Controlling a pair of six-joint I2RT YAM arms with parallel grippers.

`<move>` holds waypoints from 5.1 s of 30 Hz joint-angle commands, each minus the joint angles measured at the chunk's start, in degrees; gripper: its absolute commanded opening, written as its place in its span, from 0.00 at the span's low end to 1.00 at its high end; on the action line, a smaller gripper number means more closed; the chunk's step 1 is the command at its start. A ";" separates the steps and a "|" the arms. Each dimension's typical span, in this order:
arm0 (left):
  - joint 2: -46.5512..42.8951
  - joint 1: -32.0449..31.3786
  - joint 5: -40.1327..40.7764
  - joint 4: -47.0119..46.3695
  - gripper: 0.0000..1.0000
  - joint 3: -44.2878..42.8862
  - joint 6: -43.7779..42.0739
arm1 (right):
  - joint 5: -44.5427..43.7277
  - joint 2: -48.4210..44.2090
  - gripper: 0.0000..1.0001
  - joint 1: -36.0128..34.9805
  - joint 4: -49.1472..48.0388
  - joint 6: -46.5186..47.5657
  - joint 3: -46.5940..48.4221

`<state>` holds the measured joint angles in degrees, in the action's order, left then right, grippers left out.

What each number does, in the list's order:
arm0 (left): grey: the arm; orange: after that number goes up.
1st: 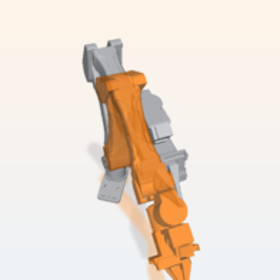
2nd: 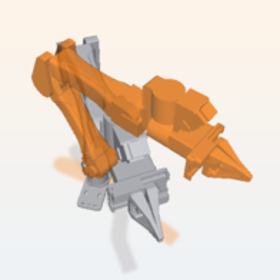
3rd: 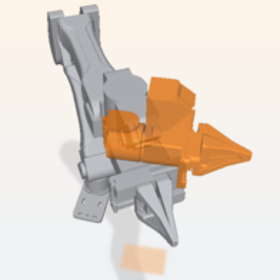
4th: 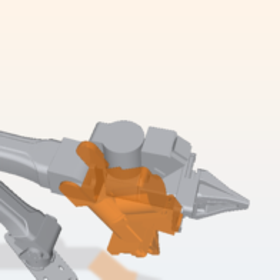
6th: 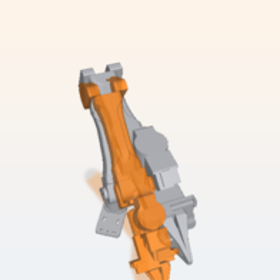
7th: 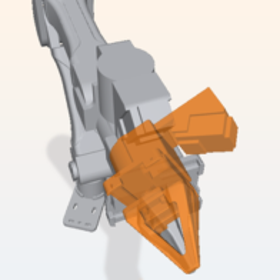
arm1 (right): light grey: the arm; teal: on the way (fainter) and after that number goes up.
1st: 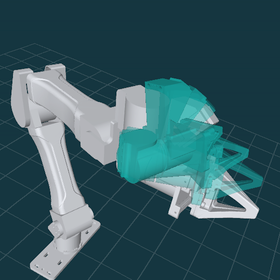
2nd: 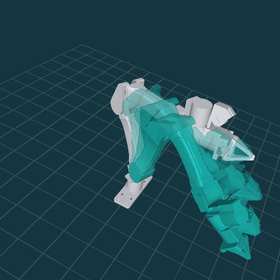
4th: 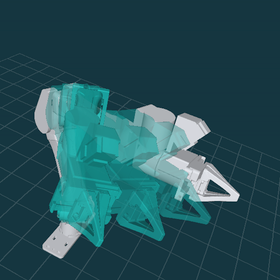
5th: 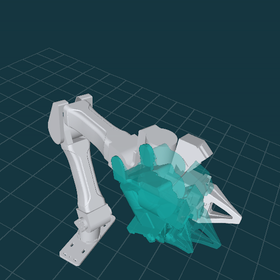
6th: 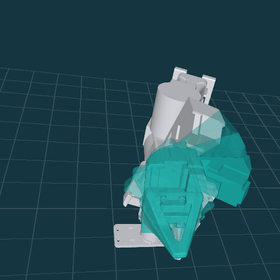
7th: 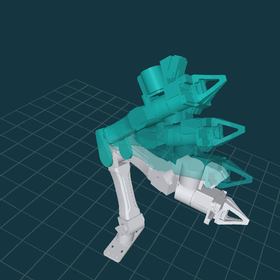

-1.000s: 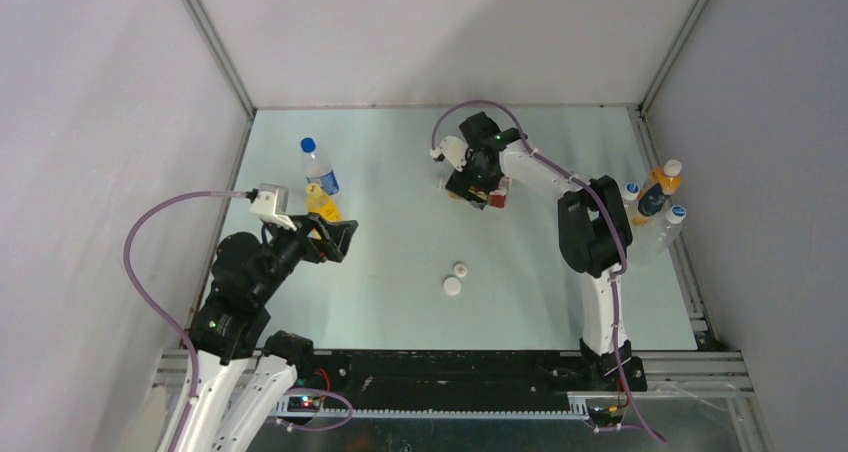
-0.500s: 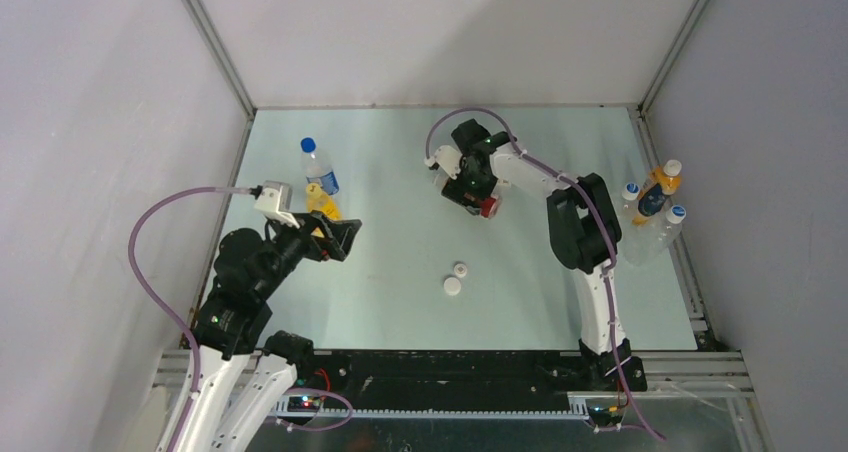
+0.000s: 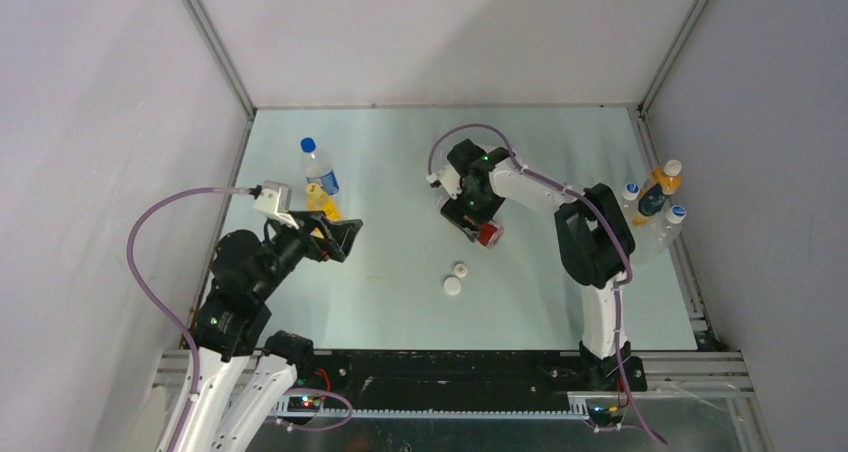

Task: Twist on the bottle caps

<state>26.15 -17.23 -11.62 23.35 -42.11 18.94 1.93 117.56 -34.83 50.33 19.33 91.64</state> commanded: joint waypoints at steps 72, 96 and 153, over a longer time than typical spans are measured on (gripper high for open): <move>18.52 -10.14 -5.62 -3.50 1.00 -5.57 7.89 | 5.05 -19.60 0.92 -1.99 -5.20 -34.38 -18.59; 22.70 -20.12 2.78 -9.11 1.00 -1.80 15.78 | 6.07 -10.61 0.72 -3.38 -7.31 -36.64 -17.04; 43.17 -45.01 14.93 -24.95 0.56 -8.24 2.99 | -11.60 -71.50 0.48 -13.65 -46.22 -56.98 -47.16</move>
<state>70.02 -62.22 -0.14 -0.69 -49.36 25.45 -10.57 47.11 -47.90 8.82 -37.12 44.49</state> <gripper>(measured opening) 0.634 0.496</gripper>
